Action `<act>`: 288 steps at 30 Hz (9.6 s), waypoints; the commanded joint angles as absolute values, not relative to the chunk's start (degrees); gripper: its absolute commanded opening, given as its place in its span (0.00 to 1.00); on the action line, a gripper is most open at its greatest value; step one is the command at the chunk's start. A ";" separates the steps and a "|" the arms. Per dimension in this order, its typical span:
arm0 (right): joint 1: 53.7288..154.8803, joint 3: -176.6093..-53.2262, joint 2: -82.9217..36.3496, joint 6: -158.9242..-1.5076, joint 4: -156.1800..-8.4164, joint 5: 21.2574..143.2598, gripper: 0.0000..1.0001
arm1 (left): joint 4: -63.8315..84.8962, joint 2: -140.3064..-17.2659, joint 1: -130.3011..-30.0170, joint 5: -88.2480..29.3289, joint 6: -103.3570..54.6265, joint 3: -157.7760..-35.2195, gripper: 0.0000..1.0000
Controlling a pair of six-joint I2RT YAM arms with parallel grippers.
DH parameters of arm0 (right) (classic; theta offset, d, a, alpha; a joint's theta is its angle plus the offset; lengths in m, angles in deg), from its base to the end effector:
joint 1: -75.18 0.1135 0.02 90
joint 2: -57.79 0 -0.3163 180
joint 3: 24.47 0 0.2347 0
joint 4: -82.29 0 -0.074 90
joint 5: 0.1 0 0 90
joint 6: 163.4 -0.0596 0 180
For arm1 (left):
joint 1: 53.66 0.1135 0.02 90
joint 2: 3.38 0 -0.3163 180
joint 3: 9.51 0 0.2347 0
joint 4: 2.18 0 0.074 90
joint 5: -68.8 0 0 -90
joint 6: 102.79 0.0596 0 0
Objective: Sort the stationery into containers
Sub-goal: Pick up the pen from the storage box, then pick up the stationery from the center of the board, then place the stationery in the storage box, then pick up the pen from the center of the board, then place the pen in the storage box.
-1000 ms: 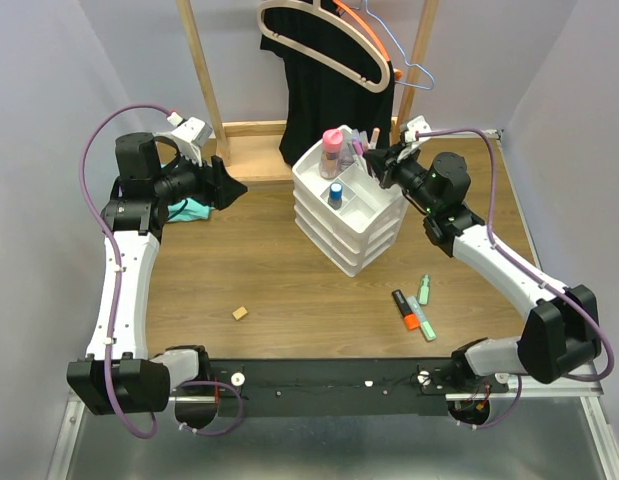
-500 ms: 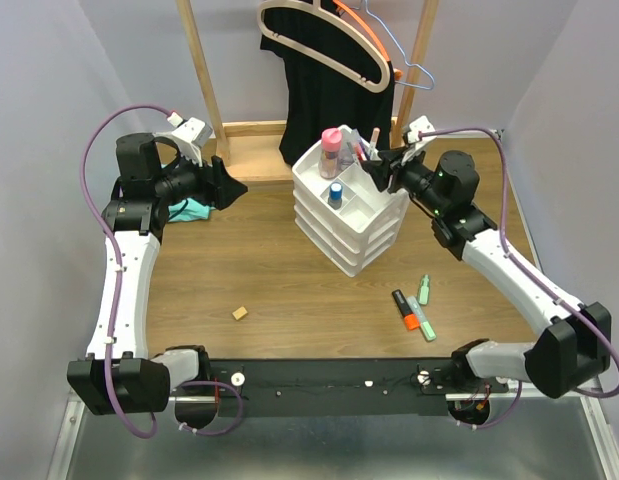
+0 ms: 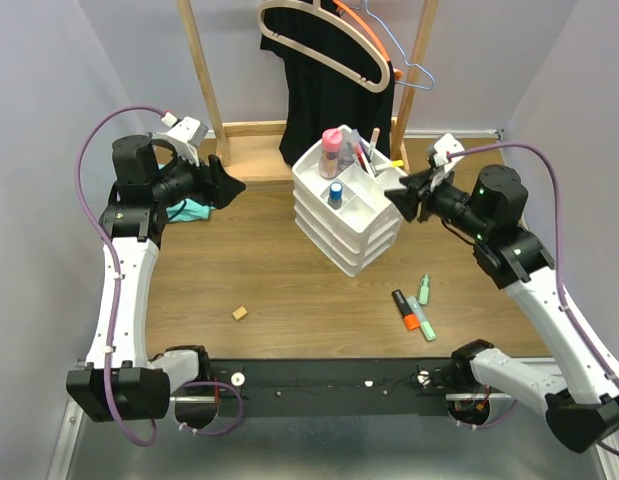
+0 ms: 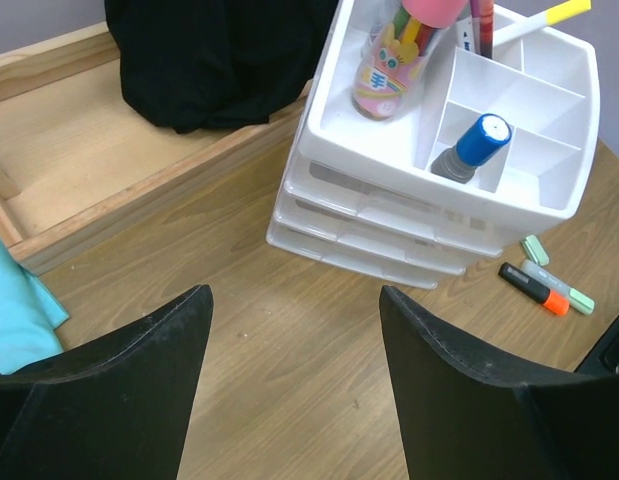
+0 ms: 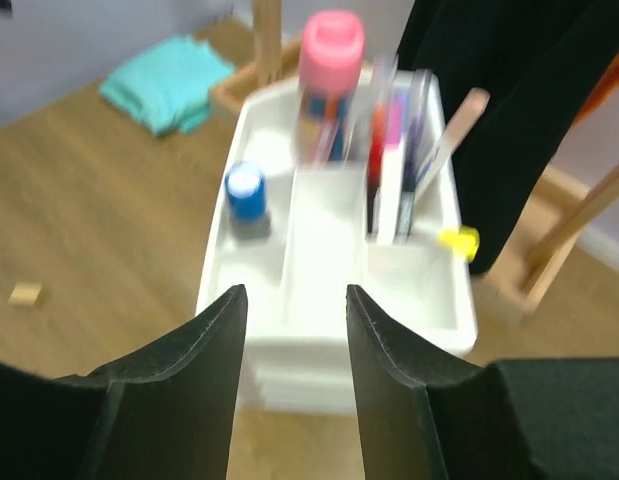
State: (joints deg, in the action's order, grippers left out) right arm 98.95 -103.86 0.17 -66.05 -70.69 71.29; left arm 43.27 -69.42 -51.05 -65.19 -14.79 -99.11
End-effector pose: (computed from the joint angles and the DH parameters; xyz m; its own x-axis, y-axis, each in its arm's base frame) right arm 0.1740 0.0974 0.4557 0.0030 -0.1311 -0.9914 -0.6780 0.7284 -0.0984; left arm 0.2168 -0.0316 0.4528 -0.3935 -0.0431 -0.9183 0.5977 0.7470 -0.2912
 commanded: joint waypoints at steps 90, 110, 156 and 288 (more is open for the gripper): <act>98.64 -97.29 5.59 -56.35 -58.90 76.71 0.56 | 87.78 -82.64 -84.24 -48.61 16.31 -112.45 0.00; 98.21 -95.10 7.61 -55.56 -60.57 80.32 0.60 | 82.07 -104.88 -97.25 -48.01 8.31 -152.03 0.00; 96.27 -90.88 9.72 -58.81 -60.22 91.28 0.64 | 79.26 -117.46 -99.10 -41.94 5.76 -155.29 0.02; 112.97 -96.24 -10.06 -61.18 -82.28 78.83 0.01 | 52.27 -81.16 -59.55 -34.29 -7.24 -112.75 0.86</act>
